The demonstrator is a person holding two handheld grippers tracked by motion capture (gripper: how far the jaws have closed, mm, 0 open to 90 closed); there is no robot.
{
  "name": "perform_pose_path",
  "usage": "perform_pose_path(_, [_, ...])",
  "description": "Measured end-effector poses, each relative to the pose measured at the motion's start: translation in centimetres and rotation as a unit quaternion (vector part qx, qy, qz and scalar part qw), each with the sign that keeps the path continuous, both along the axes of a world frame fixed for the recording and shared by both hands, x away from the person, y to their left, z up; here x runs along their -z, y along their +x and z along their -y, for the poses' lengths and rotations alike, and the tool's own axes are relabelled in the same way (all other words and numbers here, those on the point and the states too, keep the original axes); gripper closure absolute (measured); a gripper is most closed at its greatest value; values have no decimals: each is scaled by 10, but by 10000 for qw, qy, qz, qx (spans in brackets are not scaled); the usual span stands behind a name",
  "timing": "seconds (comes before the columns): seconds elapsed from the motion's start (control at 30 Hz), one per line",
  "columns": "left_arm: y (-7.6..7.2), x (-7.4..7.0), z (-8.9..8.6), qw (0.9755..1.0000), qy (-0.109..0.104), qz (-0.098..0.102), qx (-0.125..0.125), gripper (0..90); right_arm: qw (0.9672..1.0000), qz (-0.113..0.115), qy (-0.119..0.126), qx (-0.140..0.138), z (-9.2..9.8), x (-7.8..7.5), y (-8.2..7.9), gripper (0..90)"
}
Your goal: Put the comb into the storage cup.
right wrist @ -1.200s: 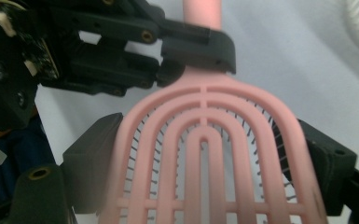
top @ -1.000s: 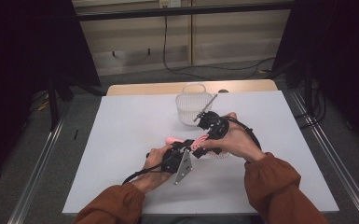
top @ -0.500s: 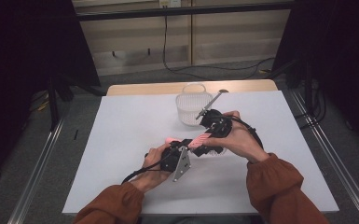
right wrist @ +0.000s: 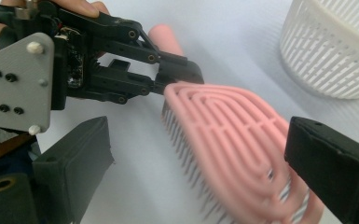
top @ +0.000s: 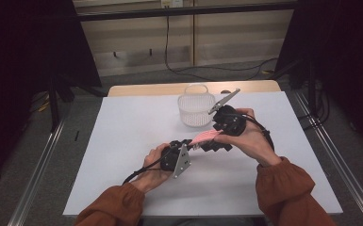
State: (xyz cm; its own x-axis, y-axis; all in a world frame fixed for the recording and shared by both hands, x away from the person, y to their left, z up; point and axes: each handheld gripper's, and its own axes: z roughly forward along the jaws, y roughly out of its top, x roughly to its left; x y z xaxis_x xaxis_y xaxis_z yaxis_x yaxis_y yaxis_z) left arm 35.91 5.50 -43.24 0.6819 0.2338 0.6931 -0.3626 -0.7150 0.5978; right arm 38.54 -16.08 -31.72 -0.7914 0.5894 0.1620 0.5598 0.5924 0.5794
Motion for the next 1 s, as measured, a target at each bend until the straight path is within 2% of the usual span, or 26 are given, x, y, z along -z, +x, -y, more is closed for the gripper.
perform_pose_path(0.07, [1,-1,-2,10000,7,-20,-26,807,9999,121,69,66,4,-1,-1,82])
perform_pose_path(0.2, [3,-3,-5,9998,-48,-129,-114,807,9995,199,158,203,12,-2,-1,76])
perform_pose_path(0.53, [11,-9,-16,9967,-483,-562,-322,808,9965,570,528,313,31,-7,-9,39])
perform_pose_path(0.7, [13,-13,-20,9934,-688,-831,-382,807,9956,595,649,324,36,-1,-11,45])
perform_pose_path(0.87, [16,-17,-25,9887,-978,-1068,-393,808,9941,675,795,297,38,6,-13,48])
perform_pose_path(0.93, [16,-18,-27,9883,-1032,-1057,-382,808,9922,667,988,370,39,9,-15,57])
perform_pose_path(1.0, [18,-19,-28,9848,-1164,-1226,-392,808,9900,693,1157,411,41,13,-18,57])
